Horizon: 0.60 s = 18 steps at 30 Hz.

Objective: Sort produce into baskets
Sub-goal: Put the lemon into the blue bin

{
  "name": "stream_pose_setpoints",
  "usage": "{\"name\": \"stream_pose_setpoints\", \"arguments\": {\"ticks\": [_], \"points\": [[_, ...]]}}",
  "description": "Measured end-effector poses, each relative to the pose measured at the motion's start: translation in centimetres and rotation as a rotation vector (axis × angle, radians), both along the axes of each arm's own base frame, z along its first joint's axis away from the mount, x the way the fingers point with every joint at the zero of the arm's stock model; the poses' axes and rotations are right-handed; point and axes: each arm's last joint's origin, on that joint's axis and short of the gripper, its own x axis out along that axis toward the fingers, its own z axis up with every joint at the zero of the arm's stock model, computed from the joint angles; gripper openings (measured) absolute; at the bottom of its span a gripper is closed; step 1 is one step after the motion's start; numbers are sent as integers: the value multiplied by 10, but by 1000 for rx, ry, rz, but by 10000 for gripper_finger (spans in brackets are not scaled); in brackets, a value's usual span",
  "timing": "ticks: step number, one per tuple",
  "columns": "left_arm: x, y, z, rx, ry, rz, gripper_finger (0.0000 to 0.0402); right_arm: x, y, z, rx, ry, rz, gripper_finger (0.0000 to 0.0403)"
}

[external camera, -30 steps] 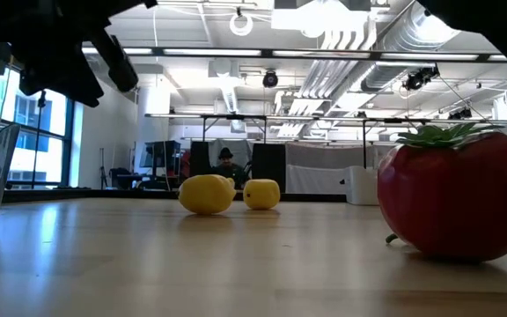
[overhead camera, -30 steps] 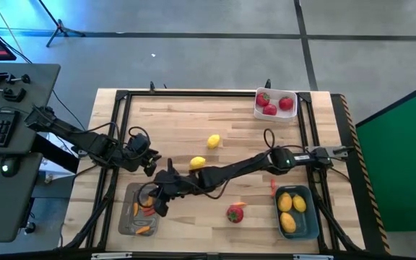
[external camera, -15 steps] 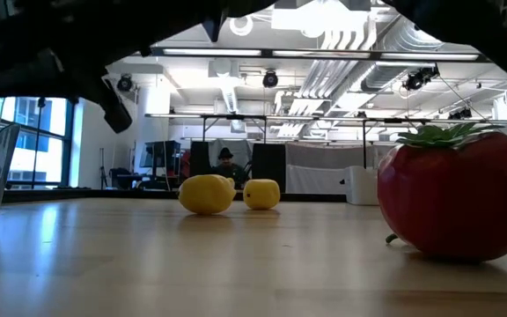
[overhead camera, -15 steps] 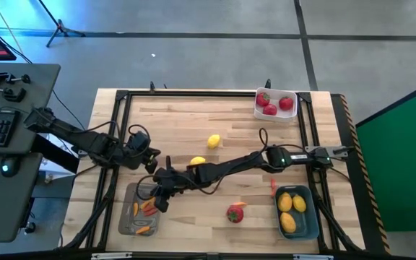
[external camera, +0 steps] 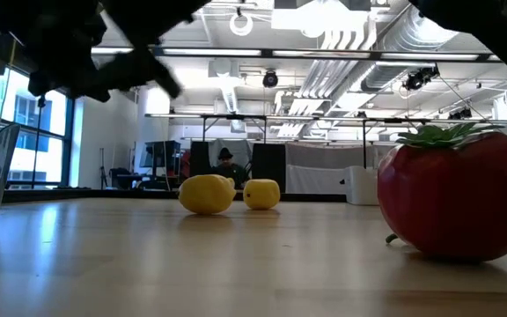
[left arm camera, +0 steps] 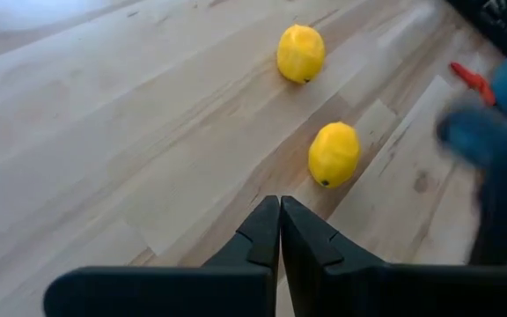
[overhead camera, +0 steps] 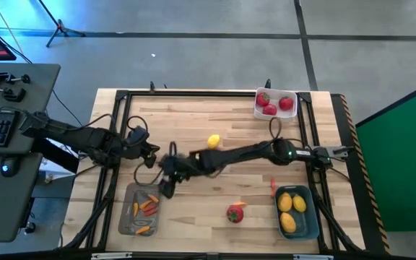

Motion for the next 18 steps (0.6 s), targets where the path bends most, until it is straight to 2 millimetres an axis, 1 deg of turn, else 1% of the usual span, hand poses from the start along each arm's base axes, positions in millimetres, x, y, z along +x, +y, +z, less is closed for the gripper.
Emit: {"name": "stream_pose_setpoints", "arguments": {"ticks": [2,4,7,9,13,16,18], "points": [[-2,2,2,5,-10,-2,0,-15,-14,13,-56,107,-47,237],[-4,5,4,7,-24,-9,0,-32,-30,26,-74,225,-85,237],[-6,7,7,-1,-32,-32,0,-56,-53,37,-92,399,-127,237],[-7,8,8,8,-30,-56,0,-71,-68,44,-144,498,-104,237],[-8,10,9,27,-29,-70,0,-91,-100,54,-303,623,60,237],[-7,11,8,38,-26,-58,0,-99,-123,51,-406,702,245,237],[-6,11,8,46,-22,-51,0,-99,-136,47,-469,716,368,237]]}}
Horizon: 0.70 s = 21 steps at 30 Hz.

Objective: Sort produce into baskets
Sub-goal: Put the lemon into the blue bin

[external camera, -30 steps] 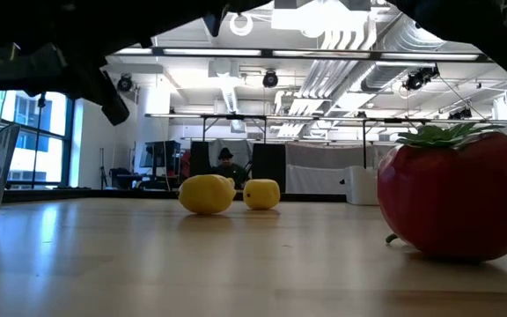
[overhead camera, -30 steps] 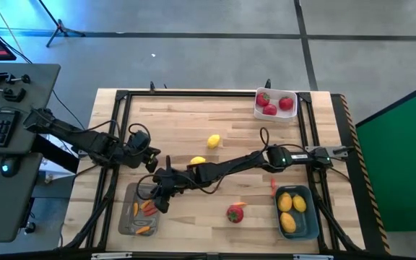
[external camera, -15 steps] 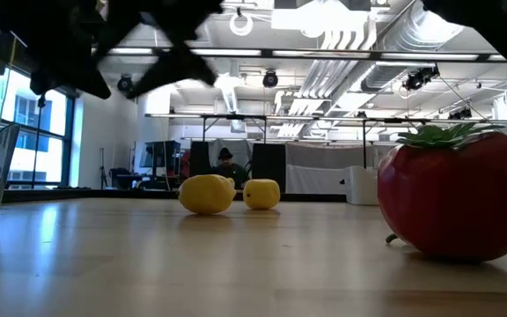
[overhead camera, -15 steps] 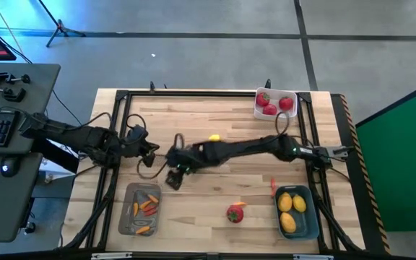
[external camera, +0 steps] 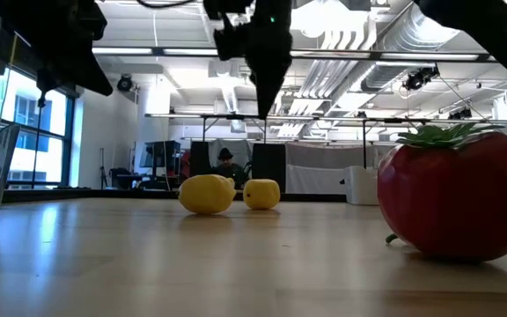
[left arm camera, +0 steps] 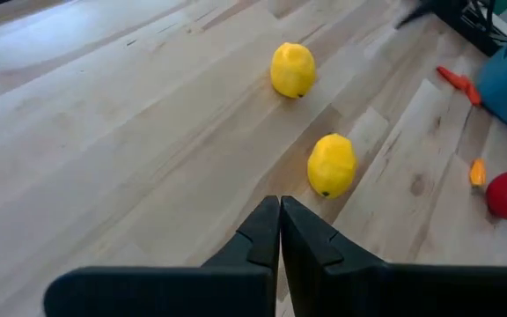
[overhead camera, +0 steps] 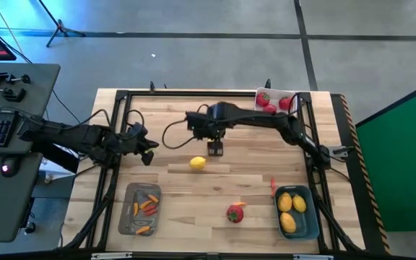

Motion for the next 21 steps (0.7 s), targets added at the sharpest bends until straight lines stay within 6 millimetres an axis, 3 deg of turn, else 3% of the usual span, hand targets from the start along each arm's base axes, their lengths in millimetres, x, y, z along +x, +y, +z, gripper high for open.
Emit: {"name": "stream_pose_setpoints", "arguments": {"ticks": [8,12,21], "points": [[4,-1,-1,-25,-12,32,0,8,-33,-30,-23,98,324,237],[5,0,-2,-12,-9,39,0,20,-40,-46,-3,49,363,237],[5,-1,-2,6,-3,24,0,26,-39,-64,28,80,454,237]]}}
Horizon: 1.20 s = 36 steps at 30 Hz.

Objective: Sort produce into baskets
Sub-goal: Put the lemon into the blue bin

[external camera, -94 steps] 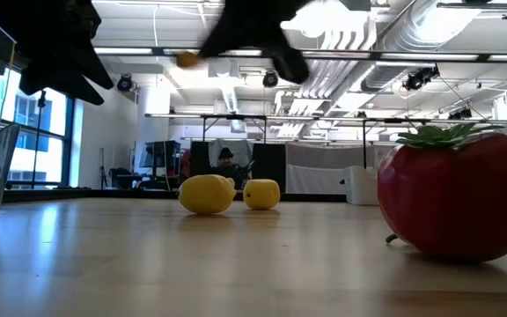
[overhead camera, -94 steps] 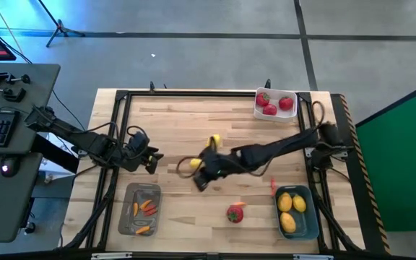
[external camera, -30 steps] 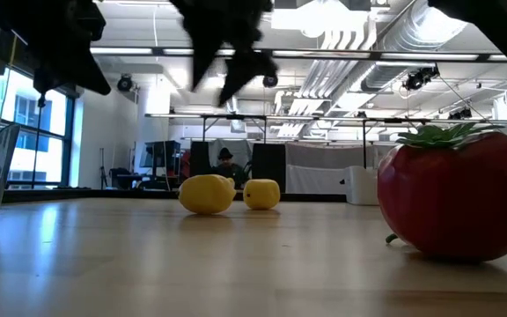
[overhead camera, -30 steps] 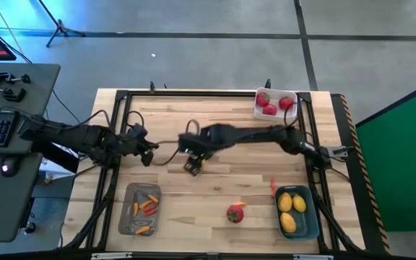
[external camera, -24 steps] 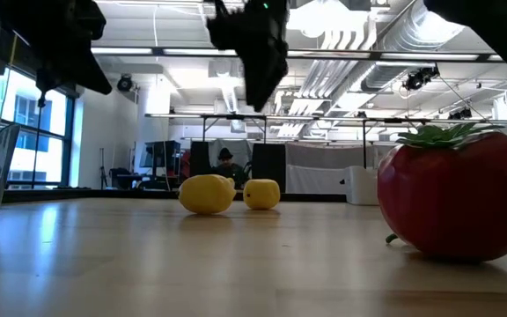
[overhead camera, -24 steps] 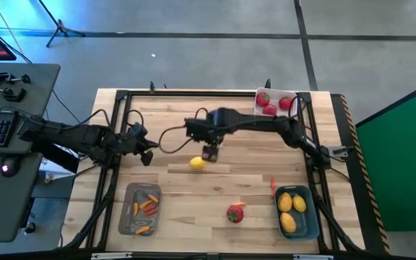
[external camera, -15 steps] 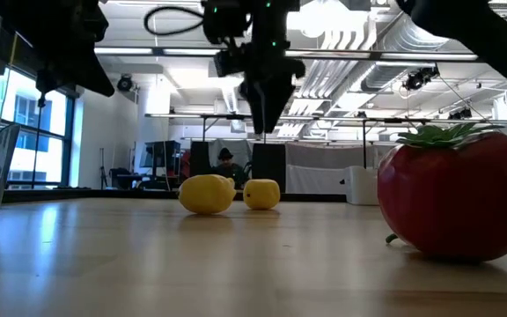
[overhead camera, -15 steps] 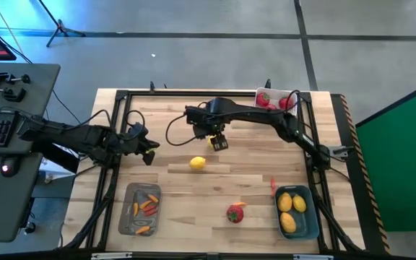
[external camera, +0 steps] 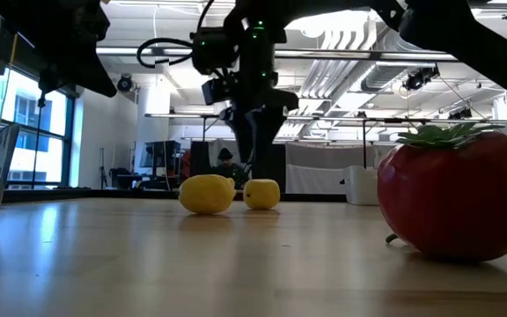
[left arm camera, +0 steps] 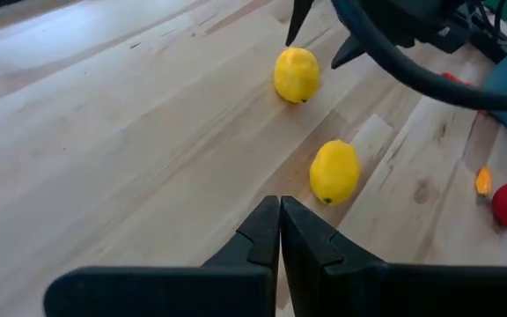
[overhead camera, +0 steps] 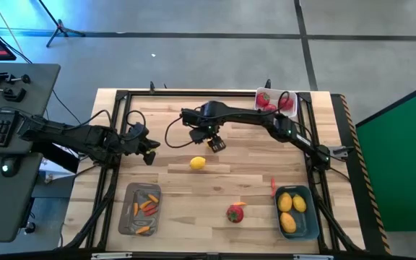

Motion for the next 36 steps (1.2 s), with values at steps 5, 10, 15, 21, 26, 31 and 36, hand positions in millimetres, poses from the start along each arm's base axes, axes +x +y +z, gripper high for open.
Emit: {"name": "stream_pose_setpoints", "arguments": {"ticks": [5,10,15,21,26,31,36], "points": [[0,0,0,33,22,-53,0,4,2,-14,14,32,6,236],[0,-1,0,36,35,-98,0,5,0,-24,1,53,-3,236],[0,-1,0,39,37,-103,0,5,-8,-25,-36,58,-23,236],[0,-2,-1,17,39,-125,0,2,-18,-25,2,58,-44,236],[0,-3,-1,1,40,-139,0,1,-18,-25,46,63,-68,236],[0,-3,-1,1,41,-138,0,3,-19,-33,52,70,-68,236],[0,-3,-1,1,41,-138,0,-2,-18,-49,59,132,-69,236]]}}
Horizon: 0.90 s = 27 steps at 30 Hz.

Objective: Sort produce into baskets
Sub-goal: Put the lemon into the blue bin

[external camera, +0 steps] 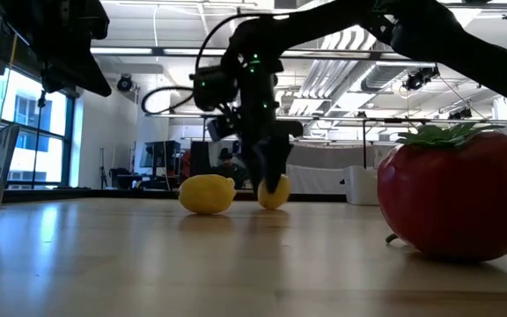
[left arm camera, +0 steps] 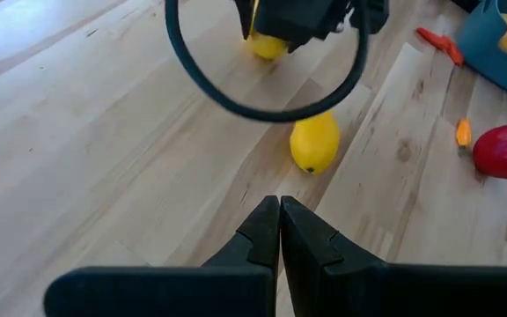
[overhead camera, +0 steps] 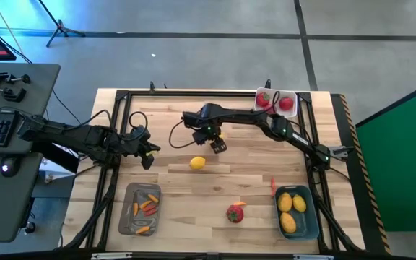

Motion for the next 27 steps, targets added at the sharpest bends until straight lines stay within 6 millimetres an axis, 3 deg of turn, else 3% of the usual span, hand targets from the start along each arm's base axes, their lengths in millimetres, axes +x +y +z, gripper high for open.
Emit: {"name": "stream_pose_setpoints", "arguments": {"ticks": [7,12,20,27], "points": [[0,0,0,0,-1,0,0,-8,1,-20,-19,90,-41,236],[0,1,0,14,-3,14,0,-11,-3,-19,-20,106,-137,236],[0,1,0,32,-6,33,0,-3,-9,13,-76,21,-355,236],[0,2,1,25,-13,50,8,-20,-16,33,-118,84,-846,247]]}}
